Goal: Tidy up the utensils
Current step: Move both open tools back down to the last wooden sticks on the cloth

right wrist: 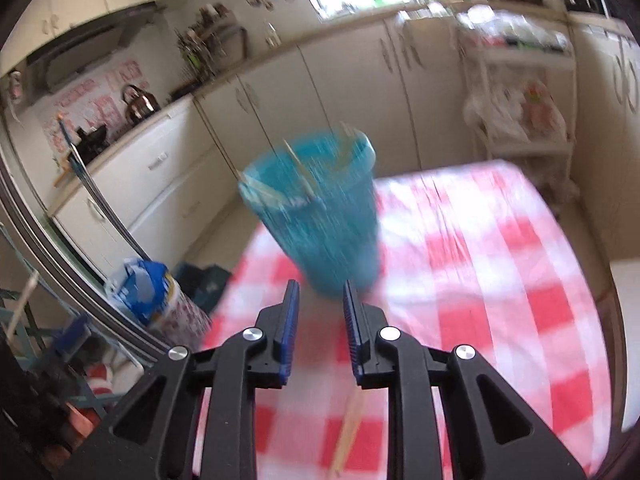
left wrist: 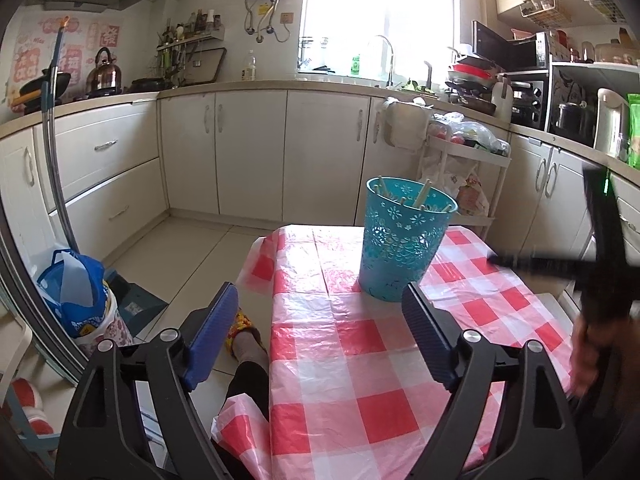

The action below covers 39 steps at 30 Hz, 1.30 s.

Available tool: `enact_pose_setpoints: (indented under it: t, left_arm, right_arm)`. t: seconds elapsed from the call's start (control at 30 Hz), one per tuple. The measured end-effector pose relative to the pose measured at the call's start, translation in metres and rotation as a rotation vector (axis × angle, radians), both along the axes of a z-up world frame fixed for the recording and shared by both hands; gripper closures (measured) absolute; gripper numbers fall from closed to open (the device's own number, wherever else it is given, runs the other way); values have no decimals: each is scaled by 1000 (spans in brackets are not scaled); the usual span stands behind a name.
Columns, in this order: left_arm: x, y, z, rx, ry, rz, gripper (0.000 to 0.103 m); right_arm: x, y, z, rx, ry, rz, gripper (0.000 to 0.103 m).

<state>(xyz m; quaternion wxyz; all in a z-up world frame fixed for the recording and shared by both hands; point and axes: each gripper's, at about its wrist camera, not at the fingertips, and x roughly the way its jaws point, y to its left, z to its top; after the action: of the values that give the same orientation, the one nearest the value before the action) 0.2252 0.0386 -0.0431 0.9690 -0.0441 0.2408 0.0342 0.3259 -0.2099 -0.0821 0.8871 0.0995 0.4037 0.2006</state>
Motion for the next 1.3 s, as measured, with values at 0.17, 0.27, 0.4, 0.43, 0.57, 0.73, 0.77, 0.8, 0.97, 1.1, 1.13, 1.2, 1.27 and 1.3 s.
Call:
enact_pose_setpoints:
  t: [0.17,0.27,0.4,0.43,0.57,0.73,0.77,0.8,0.97,1.1,1.13,1.2,1.27,1.3]
  left_arm:
    - [-2,-3,-6,-2,38,-7,19]
    - [-4,-5,-11,7,58,-15,18]
    - [-4,-7,-17,16,77,-22,18]
    - [-4,-8,-18,16,81,-23,18]
    - [-1,-10,-24,20,96,-31,18]
    - [1,-12,-28,27,109,-36,17]
    - [1,-11,-29,26,111,-36,17]
    - [2,-11,-29,26,112,-37,17]
    - [3,-10,-31,24,118,-36,17]
    - [4,-9,-32,20,120,-33,17]
    - [4,-9,-32,19,121,-32,17]
    - [4,-10,-33,20,124,-35,17]
    - [4,-11,-32,21,123,-36,17]
    - [4,-12,-33,23,123,-38,17]
  right_arm:
    - [-12,-3,-46,-80,88,-8,80]
    - [-14,-1,-64,-108,114,-5,80]
    - [-11,4,-76,-113,129,-6,80]
    - [-10,6,-77,-115,127,-5,80]
    - [-1,18,-82,-143,117,-2,80]
    - [14,34,-82,-203,97,0,80]
    - [18,38,-84,-219,97,1,80]
    - [21,40,-84,-225,98,4,80]
    - [29,47,-92,-265,113,19,80]
    - [26,47,-95,-285,103,32,82]
    - [26,46,-95,-288,102,35,83]
    - [23,44,-94,-295,101,43,86]
    - [21,41,-94,-302,100,49,88]
    - [19,38,-94,-304,101,51,88]
